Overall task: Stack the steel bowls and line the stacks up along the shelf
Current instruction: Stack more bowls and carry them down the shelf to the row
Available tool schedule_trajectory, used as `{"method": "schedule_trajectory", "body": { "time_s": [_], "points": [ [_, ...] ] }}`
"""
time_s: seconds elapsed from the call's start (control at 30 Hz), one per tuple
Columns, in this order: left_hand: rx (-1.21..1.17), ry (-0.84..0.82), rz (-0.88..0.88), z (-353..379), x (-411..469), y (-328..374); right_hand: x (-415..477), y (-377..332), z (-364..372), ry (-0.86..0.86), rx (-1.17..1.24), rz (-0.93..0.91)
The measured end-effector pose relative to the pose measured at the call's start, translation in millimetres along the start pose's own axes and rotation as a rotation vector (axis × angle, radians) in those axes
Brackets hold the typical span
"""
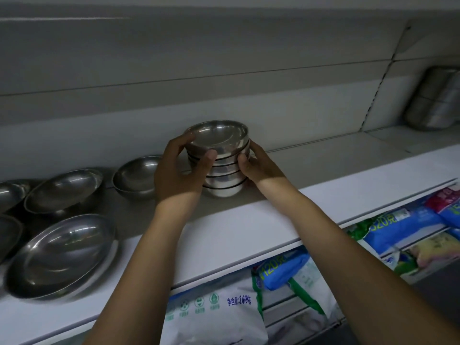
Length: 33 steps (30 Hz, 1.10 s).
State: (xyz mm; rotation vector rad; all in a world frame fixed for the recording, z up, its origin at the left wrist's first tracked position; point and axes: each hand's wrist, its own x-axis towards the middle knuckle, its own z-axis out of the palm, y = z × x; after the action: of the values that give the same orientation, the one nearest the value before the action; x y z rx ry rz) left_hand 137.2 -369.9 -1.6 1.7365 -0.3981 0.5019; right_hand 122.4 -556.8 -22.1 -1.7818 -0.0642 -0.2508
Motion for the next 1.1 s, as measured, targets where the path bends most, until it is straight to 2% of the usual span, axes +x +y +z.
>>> {"method": "schedule_trajectory", "body": {
  "time_s": [0.27, 0.47, 0.7, 0.87, 1.0, 1.1],
  "points": [
    [-0.149, 0.048, -0.064, 8, -6, 1, 1, 7, 0, 0.026, 0.037, 0.045],
    [-0.126, 0.05, -0.022, 8, 0, 2, -11, 11, 0, -0.077, 0.036, -0.047],
    [-0.091, 0.026, -0.009, 14, -3, 16, -22, 11, -7, 0.034, 0.089, -0.092],
    [-0.169, -0.023, 0.025, 51, -17, 52, -48, -3, -53, 0.084, 0.078, -0.09],
    [-0.3, -0.07, 0.038, 102, -37, 82, -79, -7, -111, 0.162, 0.052, -0.068],
    [-0.312, -0.106, 0.051, 151, -51, 106, -102, -9, -164, 0.211, 0.024, -0.074]
  ]
}}
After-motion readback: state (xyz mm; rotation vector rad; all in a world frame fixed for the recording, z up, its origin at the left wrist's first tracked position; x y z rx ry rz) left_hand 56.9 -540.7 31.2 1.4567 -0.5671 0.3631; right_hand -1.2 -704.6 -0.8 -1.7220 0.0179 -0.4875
